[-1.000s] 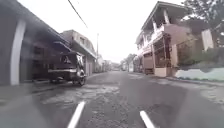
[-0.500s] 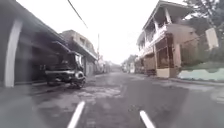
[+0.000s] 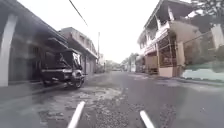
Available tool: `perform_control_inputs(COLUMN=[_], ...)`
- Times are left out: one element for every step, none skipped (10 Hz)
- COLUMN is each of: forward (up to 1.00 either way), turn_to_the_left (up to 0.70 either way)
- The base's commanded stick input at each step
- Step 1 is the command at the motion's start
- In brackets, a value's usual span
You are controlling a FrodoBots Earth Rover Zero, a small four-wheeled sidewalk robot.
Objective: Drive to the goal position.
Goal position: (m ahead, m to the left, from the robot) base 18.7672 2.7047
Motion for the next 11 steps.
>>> perform_control_inputs(forward=[0.70,0.70,0.70,0.70,0.70,0.70,0.70,0.70,0.70,0.70,0.70], turn_to_the_left=[-0.01,0.00,0.00,0.00,0.00,0.00,0.00,0.00,0.00,0.00,0.00])
